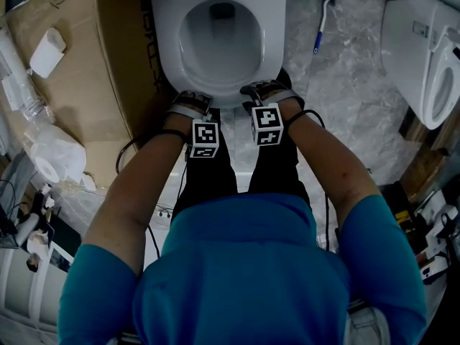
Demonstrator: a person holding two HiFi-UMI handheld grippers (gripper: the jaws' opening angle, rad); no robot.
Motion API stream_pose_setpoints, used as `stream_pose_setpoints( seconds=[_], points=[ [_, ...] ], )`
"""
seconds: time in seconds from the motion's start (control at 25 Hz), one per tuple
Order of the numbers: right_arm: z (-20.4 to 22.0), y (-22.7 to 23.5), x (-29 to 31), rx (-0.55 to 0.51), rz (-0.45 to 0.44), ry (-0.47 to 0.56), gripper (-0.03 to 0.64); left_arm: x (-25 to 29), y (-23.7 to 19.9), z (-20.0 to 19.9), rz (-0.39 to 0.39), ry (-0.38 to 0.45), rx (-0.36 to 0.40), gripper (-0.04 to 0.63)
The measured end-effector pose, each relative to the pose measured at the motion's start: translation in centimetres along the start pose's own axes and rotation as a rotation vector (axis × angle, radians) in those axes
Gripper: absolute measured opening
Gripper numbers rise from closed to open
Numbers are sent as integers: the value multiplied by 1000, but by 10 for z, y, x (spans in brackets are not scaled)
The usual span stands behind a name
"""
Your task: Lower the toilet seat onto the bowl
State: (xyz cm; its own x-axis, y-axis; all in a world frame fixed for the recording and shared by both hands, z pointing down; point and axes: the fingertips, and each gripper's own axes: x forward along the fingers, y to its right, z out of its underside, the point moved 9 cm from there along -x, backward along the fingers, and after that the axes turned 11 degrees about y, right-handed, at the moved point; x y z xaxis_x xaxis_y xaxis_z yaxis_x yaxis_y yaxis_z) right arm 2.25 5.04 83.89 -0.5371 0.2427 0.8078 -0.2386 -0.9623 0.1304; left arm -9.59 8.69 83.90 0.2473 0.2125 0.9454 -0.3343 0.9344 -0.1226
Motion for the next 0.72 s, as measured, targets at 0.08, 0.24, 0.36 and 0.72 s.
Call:
stream_pose_setpoints(
  seconds=[0.08, 0.24, 0.36, 0.72],
  points=[
    [-2, 4, -10, 24, 12, 9, 166, -9, -6, -2, -13, 18, -40, 126],
    [-10, 15, -37, 84, 60, 52, 132, -36, -21, -9, -75, 51, -83, 126],
    [-20, 25, -61, 159, 95, 102, 97, -61, -36, -13, -167, 55, -106, 126],
    [-48, 61, -164, 469, 216, 290, 12, -173, -73, -38, -390, 275, -483, 90]
  ],
)
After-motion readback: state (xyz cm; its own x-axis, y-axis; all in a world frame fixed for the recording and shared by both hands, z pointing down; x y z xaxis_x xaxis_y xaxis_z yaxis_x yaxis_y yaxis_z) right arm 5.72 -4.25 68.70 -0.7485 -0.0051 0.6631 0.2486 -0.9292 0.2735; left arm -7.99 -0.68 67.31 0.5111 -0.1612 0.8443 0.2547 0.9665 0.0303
